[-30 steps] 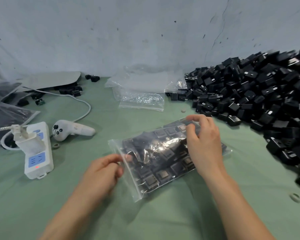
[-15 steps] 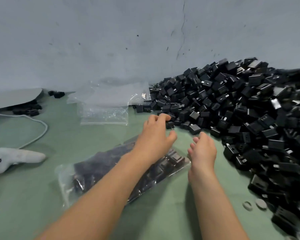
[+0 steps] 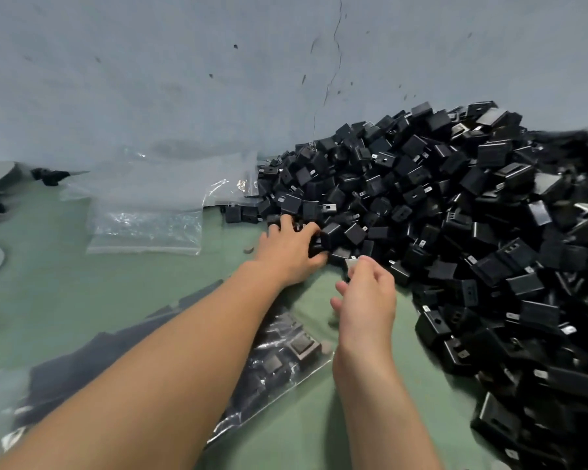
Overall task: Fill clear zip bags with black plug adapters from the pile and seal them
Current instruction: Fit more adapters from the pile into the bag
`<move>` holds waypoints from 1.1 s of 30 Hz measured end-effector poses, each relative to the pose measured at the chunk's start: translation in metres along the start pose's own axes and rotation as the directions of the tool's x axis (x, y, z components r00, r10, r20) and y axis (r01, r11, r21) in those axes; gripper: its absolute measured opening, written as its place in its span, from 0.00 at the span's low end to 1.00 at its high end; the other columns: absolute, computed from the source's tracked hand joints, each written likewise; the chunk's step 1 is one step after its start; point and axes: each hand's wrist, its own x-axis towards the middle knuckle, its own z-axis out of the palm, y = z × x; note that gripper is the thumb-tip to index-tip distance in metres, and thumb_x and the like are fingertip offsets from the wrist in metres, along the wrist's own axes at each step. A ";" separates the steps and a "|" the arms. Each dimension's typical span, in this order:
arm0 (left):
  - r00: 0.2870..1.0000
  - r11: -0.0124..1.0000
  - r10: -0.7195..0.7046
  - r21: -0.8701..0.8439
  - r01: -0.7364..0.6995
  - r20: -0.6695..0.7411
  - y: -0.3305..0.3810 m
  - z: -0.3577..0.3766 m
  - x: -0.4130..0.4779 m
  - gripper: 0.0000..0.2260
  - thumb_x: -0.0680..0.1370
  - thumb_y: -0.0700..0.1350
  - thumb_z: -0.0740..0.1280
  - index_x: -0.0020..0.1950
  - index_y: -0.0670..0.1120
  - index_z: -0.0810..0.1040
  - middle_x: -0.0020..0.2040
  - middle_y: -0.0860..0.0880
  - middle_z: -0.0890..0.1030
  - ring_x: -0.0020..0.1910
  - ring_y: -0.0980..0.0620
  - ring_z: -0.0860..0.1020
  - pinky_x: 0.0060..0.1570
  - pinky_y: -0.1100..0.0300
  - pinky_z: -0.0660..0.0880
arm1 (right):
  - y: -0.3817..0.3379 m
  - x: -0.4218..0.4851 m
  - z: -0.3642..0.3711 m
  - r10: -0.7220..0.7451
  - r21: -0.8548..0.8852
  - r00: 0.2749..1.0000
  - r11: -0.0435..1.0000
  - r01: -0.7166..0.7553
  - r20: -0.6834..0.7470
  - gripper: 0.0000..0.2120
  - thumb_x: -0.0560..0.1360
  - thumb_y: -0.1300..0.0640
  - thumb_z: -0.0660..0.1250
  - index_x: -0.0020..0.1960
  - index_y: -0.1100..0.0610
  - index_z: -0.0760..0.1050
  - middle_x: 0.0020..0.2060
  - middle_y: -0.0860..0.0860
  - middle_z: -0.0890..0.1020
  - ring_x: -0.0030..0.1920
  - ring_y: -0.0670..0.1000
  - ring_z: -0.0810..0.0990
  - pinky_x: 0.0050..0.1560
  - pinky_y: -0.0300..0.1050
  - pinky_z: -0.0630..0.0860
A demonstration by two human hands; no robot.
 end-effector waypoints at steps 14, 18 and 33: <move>0.958 0.499 -0.260 -0.833 0.241 0.122 0.004 -0.035 -0.018 0.15 0.74 0.57 0.72 0.50 0.49 0.73 0.45 0.49 0.80 0.37 0.51 0.78 0.34 0.60 0.74 | 0.001 -0.003 -0.008 0.065 0.128 0.996 0.989 -0.072 0.055 0.05 0.81 0.56 0.59 0.54 0.53 0.73 0.44 0.49 0.78 0.42 0.48 0.78 0.43 0.45 0.74; 0.889 -0.449 0.042 -0.786 0.425 0.456 -0.006 -0.066 -0.036 0.16 0.74 0.52 0.75 0.50 0.42 0.76 0.44 0.41 0.79 0.35 0.46 0.79 0.31 0.60 0.78 | -0.001 -0.006 -0.007 0.213 0.285 0.955 0.921 -0.266 0.205 0.05 0.82 0.56 0.61 0.53 0.54 0.75 0.53 0.53 0.80 0.49 0.53 0.82 0.45 0.47 0.77; 0.959 0.529 0.252 -0.849 -0.023 0.131 0.047 -0.085 -0.087 0.09 0.72 0.60 0.69 0.48 0.59 0.82 0.46 0.60 0.85 0.45 0.61 0.82 0.55 0.57 0.77 | -0.002 -0.003 -0.011 0.143 0.640 0.848 0.595 -0.486 0.510 0.13 0.74 0.45 0.62 0.44 0.51 0.81 0.50 0.57 0.85 0.51 0.58 0.85 0.53 0.60 0.79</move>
